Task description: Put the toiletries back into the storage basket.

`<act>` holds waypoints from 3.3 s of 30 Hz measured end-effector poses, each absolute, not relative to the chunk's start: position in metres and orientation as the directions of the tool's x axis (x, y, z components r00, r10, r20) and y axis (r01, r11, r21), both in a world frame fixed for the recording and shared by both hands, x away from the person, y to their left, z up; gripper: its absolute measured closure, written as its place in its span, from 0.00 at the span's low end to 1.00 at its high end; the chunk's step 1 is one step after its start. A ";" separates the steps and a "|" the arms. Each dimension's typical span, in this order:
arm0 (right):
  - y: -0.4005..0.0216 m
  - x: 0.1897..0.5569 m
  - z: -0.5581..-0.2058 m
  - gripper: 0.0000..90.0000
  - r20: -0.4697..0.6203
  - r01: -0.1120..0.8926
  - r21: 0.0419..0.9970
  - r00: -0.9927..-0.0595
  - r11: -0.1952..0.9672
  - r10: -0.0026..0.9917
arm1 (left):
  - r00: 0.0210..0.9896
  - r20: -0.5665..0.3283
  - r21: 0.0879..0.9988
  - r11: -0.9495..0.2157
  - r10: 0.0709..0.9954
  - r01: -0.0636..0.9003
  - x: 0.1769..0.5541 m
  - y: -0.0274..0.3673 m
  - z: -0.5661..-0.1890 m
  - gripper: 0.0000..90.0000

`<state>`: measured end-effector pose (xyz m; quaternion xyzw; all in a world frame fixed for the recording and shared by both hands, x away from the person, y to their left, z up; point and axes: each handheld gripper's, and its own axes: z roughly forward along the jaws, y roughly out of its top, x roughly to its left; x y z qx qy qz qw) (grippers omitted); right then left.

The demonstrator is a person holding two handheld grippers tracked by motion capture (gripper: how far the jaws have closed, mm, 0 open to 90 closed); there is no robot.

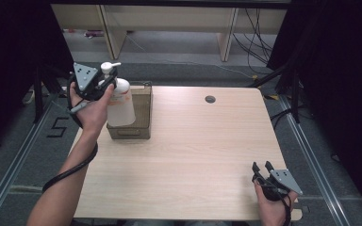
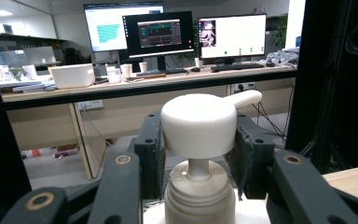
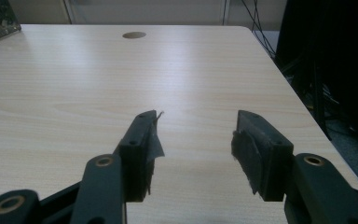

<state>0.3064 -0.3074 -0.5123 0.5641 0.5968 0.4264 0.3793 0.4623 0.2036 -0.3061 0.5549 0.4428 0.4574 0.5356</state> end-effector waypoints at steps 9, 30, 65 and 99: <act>-0.307 0.307 -0.512 0.55 0.032 0.348 0.937 -0.079 -0.002 0.996 | 0.190 0.040 0.999 -0.044 0.981 0.017 0.470 0.206 -0.313 0.66; -0.306 0.306 -0.512 0.55 0.027 0.359 0.933 -0.063 -0.002 0.998 | 0.192 0.039 0.998 -0.047 0.981 0.039 0.469 0.205 -0.321 0.66; -0.306 0.307 -0.513 0.55 0.022 0.336 0.942 -0.071 0.003 0.997 | 0.198 0.037 0.995 -0.054 0.980 0.080 0.465 0.206 -0.343 0.66; -0.306 0.307 -0.513 0.55 0.013 0.338 0.941 -0.076 0.013 0.997 | 0.193 0.020 0.992 -0.043 0.981 0.115 0.465 0.207 -0.362 0.66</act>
